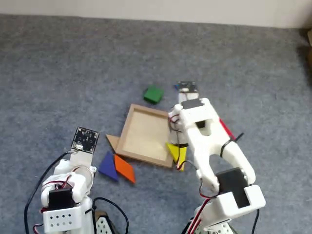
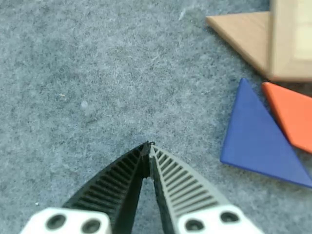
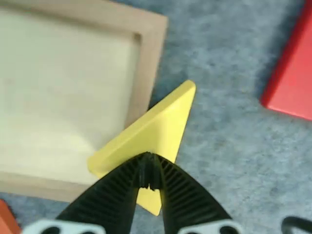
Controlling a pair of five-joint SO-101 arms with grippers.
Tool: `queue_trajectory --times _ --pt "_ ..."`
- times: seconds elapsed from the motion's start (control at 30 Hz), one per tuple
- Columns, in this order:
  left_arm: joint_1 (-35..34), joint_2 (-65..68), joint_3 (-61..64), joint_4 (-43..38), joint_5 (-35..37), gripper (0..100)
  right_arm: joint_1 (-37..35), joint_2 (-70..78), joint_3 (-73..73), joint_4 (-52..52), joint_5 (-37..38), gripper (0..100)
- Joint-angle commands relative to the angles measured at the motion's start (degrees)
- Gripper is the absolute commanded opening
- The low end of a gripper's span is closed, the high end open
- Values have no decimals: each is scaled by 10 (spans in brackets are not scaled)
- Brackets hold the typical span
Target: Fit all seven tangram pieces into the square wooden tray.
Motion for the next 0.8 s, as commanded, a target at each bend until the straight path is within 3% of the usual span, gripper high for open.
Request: queue_trajectory --times 0.0,0.37,0.53,0.77 --pt "-9 -17 12 5 -5 5 -57 14 -6 -25 3 12" --pt "-9 -17 12 5 -5 5 -102 15 -6 -109 2 12" --pt "-9 -17 12 5 -5 5 -100 15 -6 -158 -56 12" --pt "-9 -17 12 5 -5 5 -66 15 -6 -168 -62 12"
